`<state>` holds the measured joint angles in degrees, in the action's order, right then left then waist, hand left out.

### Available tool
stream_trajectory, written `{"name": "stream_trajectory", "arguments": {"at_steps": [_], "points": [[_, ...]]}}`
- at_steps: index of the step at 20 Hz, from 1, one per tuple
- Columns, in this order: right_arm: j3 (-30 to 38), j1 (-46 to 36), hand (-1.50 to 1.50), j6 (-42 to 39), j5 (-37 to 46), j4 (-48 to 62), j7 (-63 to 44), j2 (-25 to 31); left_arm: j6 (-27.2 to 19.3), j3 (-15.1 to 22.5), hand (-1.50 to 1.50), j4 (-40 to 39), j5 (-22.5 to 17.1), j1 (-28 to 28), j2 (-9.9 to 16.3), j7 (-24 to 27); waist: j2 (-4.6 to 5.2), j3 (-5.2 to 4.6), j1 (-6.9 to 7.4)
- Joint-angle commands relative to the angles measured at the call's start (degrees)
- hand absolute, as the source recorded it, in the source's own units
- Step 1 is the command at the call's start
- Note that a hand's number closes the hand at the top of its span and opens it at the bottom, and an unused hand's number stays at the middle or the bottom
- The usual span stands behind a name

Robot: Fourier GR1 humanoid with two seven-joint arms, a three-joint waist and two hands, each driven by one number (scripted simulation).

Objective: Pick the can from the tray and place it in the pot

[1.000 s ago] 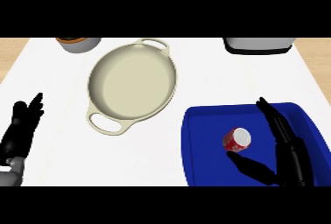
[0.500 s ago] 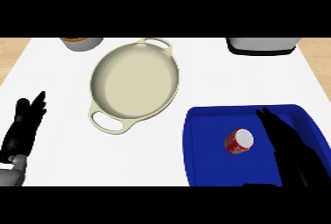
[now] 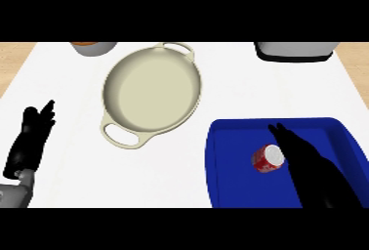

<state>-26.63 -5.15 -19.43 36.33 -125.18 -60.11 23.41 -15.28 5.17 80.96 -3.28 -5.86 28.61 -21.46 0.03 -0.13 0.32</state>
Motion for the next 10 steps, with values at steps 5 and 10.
{"name": "stream_trajectory", "arguments": {"at_steps": [5, 10], "points": [[3.6, -1.8, -1.50, -7.3, -1.9, 2.0, -8.8, -3.2, -0.9, -0.3, 0.00, 1.4, 2.7, 0.1, -1.8, -1.6, -0.07, 0.11, -0.28], [0.0, -2.0, -1.50, -4.1, 4.3, 10.6, -5.6, -6.8, -0.3, 0.4, 0.00, -0.9, 4.1, -1.4, -3.9, -0.8, 0.01, 0.11, -0.31]]}}
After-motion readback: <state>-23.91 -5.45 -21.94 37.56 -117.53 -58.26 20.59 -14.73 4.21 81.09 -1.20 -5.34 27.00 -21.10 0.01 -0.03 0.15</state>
